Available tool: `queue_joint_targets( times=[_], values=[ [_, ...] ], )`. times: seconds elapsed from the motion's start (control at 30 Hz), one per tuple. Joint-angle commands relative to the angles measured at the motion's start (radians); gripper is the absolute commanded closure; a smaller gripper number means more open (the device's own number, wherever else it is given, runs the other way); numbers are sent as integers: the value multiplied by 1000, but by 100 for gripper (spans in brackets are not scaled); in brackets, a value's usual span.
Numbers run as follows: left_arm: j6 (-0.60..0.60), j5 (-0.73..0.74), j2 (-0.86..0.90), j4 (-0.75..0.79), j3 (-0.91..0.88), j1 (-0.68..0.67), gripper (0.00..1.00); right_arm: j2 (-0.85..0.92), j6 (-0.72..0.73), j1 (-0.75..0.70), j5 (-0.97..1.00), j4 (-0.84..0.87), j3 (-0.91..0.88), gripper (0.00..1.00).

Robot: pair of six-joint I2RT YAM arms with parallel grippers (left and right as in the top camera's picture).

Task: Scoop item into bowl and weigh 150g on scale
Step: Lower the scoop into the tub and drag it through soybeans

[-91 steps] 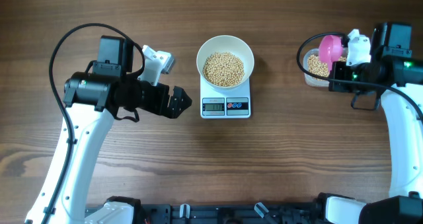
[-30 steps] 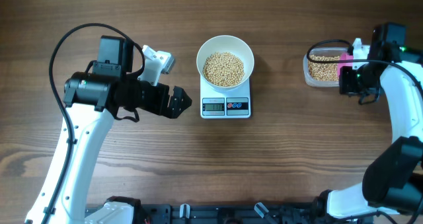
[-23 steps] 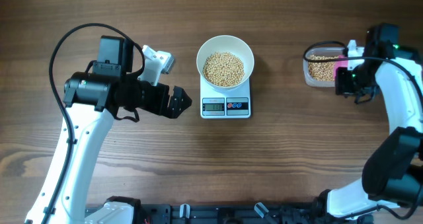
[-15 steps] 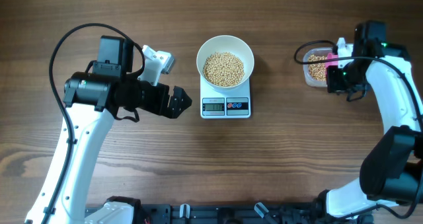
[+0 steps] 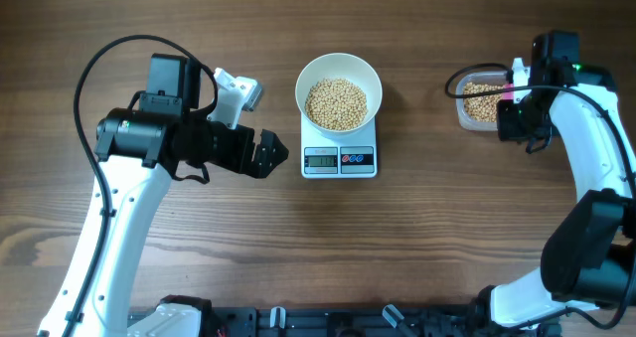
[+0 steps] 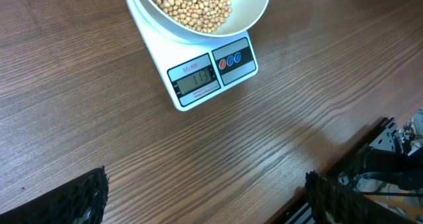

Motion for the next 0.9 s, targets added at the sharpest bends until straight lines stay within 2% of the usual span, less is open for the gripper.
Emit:
queue_joint_targets(
  times=[0.0,0.87],
  values=[
    [20,19,-17,0,5,-5,0,30,19,2,23,-1,-5,96],
    [20,19,-17,0,5,-5,0,63,23,-16,-419,11,-5,96]
  ],
)
